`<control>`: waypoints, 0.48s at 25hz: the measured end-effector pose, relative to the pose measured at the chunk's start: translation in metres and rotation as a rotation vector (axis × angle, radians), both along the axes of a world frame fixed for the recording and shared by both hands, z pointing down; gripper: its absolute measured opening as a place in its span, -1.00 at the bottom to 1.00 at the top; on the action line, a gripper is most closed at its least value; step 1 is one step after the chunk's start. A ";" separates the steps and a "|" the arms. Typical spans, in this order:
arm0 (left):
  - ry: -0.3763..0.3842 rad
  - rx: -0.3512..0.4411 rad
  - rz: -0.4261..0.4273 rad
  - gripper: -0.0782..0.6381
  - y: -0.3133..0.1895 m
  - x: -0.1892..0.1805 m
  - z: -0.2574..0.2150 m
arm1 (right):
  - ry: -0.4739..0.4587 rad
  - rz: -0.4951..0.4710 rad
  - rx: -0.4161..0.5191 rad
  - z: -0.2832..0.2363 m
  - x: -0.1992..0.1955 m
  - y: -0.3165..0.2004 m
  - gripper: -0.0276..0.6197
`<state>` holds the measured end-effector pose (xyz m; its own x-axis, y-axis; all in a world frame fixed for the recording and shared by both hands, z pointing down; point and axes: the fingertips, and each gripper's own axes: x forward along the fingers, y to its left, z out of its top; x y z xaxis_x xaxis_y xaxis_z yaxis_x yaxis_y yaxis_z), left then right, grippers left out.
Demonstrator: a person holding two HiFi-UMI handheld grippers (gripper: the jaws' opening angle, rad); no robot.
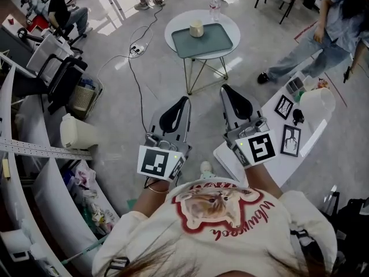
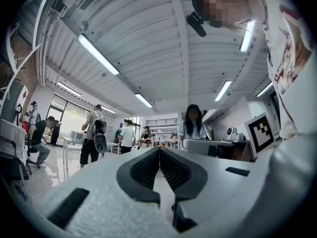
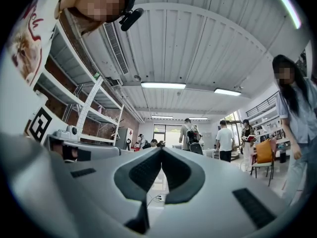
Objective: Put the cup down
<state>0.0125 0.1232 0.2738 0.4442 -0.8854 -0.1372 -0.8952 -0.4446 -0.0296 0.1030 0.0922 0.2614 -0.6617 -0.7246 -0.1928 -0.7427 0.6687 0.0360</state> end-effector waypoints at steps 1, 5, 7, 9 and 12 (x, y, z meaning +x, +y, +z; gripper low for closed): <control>0.001 0.001 0.001 -0.74 0.007 -0.002 -0.001 | 0.001 0.004 -0.002 0.000 -0.002 0.006 -0.82; 0.003 -0.004 0.005 -0.74 0.040 -0.018 -0.002 | 0.006 0.005 0.012 -0.004 -0.017 0.036 -0.82; 0.005 -0.014 0.008 -0.74 0.058 -0.029 -0.001 | 0.003 0.008 0.006 -0.004 -0.027 0.055 -0.83; 0.005 -0.023 0.014 -0.74 0.076 -0.039 0.002 | 0.003 0.012 0.002 -0.004 -0.037 0.074 -0.82; 0.009 -0.035 0.025 -0.74 0.101 -0.053 0.008 | 0.008 0.021 -0.001 -0.001 -0.051 0.102 -0.83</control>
<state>-0.0404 0.2246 0.2813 0.4652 -0.8783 -0.1101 -0.8840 -0.4675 -0.0055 0.0520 0.1940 0.2609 -0.6480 -0.7383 -0.1873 -0.7561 0.6532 0.0412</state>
